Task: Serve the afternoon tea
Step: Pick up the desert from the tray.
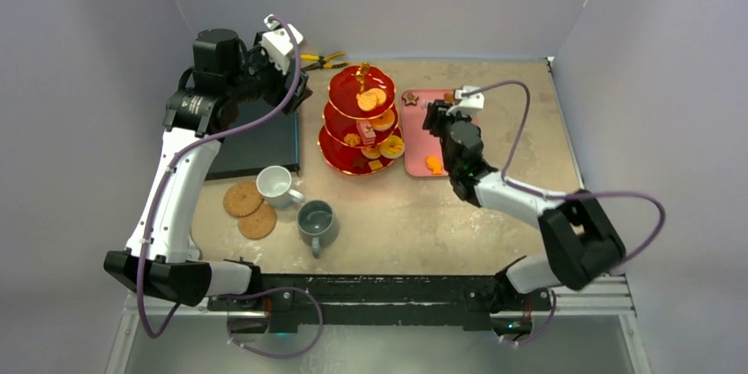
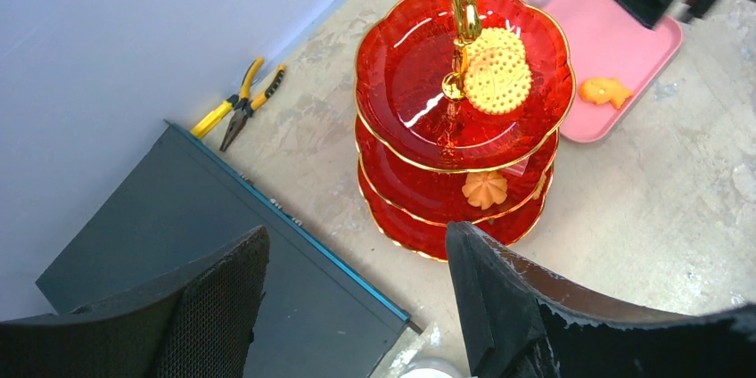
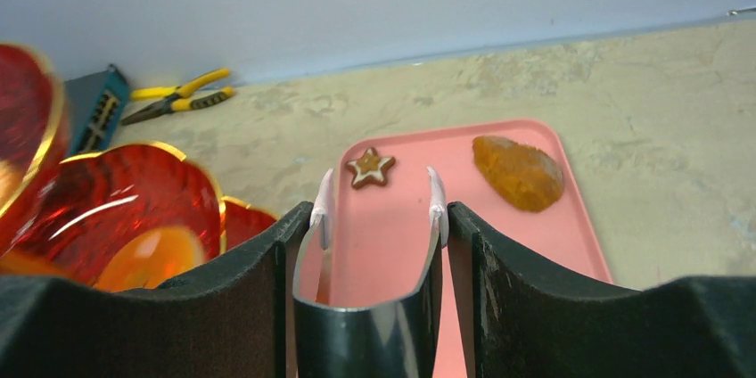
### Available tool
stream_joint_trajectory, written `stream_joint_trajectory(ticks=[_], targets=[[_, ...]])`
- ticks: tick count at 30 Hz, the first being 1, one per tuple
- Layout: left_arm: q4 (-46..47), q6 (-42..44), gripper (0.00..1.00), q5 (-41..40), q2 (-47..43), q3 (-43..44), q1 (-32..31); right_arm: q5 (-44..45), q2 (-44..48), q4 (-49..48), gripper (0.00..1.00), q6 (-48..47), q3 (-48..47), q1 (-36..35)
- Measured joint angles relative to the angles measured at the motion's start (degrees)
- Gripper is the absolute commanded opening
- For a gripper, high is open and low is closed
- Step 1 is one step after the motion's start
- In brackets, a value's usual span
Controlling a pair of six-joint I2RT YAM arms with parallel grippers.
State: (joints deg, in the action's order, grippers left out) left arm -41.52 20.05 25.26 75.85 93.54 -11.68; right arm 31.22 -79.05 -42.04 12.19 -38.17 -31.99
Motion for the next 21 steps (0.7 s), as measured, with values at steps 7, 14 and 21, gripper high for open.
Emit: stream_joint_trajectory(ticks=[7, 14, 21], targets=[[-0.09, -0.02, 0.71, 0.02, 0.55, 0.00, 0.00, -3.89, -20.94, -4.61, 0.56, -3.10, -14.67, 4.90], [-0.31, -0.02, 0.71, -0.17, 1.40, 0.44, 0.00, -6.78, -34.40, -4.85, 0.56, -5.40, -26.64, 6.16], [-0.46, -0.04, 0.70, -0.20, 1.60, 1.97, 0.00, -8.37, -41.09, -4.74, 0.56, -6.08, -32.79, 6.60]])
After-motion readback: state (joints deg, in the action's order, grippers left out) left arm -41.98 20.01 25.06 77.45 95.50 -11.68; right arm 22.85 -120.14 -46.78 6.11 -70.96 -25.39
